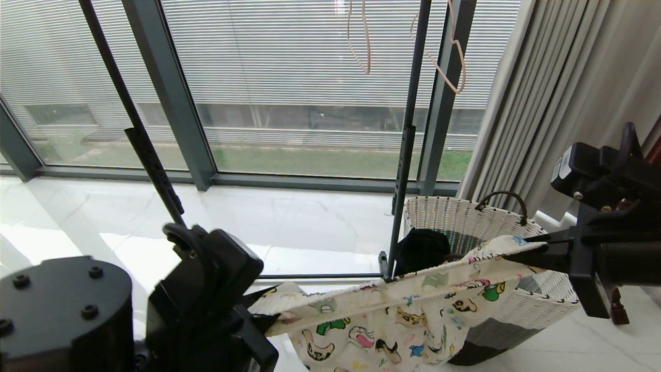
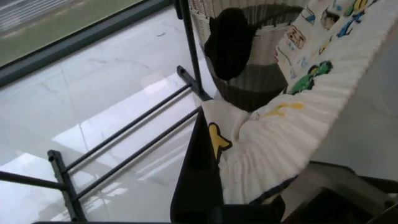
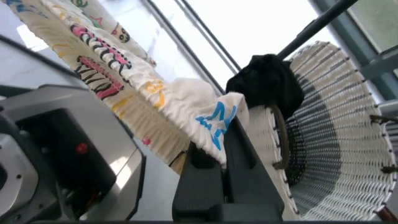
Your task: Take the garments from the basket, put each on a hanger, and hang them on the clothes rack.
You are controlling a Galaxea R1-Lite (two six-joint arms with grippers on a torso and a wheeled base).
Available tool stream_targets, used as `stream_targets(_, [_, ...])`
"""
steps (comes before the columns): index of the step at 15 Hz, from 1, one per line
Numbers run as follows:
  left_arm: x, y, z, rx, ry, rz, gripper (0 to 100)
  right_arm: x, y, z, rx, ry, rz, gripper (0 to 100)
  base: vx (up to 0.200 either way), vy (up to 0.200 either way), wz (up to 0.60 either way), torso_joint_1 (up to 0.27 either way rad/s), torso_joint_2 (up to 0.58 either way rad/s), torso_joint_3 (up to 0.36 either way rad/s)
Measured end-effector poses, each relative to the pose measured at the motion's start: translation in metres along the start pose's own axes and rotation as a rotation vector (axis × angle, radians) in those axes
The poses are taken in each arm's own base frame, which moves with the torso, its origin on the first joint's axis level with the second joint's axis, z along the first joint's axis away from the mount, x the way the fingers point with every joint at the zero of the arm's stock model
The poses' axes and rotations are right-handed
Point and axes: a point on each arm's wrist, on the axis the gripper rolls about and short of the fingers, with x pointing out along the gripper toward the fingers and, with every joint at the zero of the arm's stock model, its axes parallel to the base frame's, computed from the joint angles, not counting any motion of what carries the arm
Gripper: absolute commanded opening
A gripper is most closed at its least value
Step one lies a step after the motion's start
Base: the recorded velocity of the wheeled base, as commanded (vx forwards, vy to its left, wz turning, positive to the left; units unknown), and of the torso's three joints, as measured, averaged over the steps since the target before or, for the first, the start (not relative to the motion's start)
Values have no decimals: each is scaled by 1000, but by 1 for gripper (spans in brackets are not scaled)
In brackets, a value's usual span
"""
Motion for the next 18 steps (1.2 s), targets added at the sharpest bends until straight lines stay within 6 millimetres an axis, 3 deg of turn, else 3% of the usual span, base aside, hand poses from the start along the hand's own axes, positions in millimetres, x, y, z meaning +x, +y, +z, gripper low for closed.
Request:
stream_targets(2, [-8, 7, 30, -99, -29, 5, 0, 8, 0, -5, -6, -65, -24, 0, 0, 0, 0, 0, 0, 0])
stream_targets(5, [0, 17, 60, -146, -105, 43, 0, 5, 15, -34, -15, -22, 20, 0, 0, 0, 0, 0, 0, 0])
stream_targets(9, [26, 19, 71, -170, -196, 65, 0, -9, 54, -73, -105, 7, 179, 0, 0, 0, 0, 0, 0, 0])
stream_targets(12, [41, 16, 60, -180, -144, 54, 0, -16, 60, -84, -114, -7, 182, 0, 0, 0, 0, 0, 0, 0])
stream_targets(14, [43, 7, 45, -269, -94, 49, 0, -16, 49, -73, -54, -70, 107, 0, 0, 0, 0, 0, 0, 0])
stream_targets(18, [34, -50, 1, -282, 60, 1, 0, -3, 26, -33, 35, -190, 3, 0, 0, 0, 0, 0, 0, 0])
